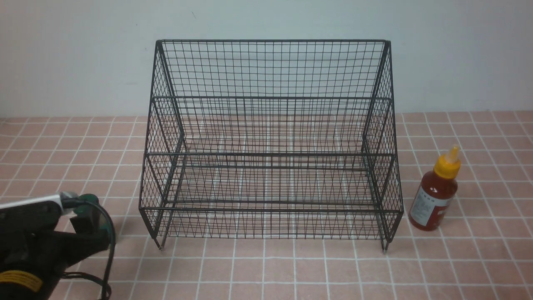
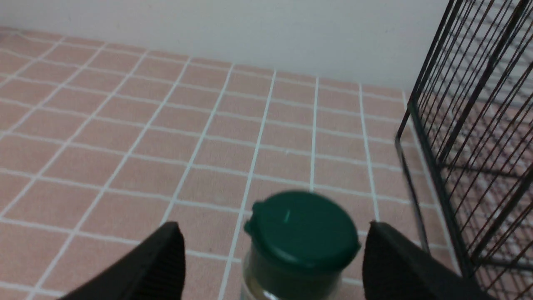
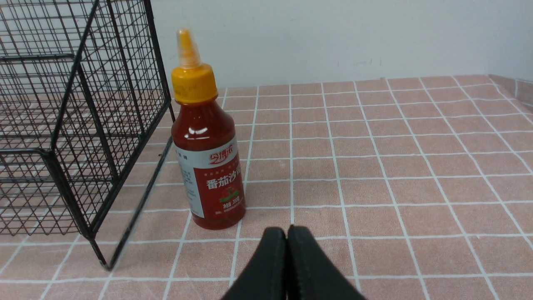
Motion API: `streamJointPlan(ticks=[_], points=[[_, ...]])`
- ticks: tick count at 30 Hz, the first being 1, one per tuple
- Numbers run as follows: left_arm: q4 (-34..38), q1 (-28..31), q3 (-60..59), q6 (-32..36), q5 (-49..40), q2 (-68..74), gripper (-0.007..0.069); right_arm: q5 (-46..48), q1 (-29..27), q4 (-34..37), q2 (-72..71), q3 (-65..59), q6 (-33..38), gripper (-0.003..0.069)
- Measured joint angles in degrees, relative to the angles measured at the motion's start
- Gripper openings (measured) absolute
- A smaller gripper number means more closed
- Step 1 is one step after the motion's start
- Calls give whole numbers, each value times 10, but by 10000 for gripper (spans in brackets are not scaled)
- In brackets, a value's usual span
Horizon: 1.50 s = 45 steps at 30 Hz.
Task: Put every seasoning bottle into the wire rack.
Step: Use the left arm to grab the condiment bottle closest to it
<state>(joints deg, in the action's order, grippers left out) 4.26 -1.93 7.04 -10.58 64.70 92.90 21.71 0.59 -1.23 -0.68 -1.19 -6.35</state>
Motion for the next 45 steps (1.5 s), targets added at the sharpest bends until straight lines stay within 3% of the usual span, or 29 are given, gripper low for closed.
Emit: streamJointPlan(ticks=[28, 37, 40, 42, 43, 45], points=[[22, 0, 79, 41, -4, 54, 518, 0, 0, 0, 0, 0, 0, -15], [0, 0, 79, 41, 1, 118, 517, 0, 0, 0, 0, 0, 0, -15], [-2, 0, 80, 41, 2, 123, 487, 0, 0, 0, 0, 0, 0, -15], [-2, 0, 80, 41, 3, 123, 415, 0, 0, 0, 0, 0, 0, -15], [-2, 0, 80, 41, 3, 123, 342, 0, 0, 0, 0, 0, 0, -15], [-5, 0, 80, 41, 3, 121, 312, 0, 0, 0, 0, 0, 0, -15]])
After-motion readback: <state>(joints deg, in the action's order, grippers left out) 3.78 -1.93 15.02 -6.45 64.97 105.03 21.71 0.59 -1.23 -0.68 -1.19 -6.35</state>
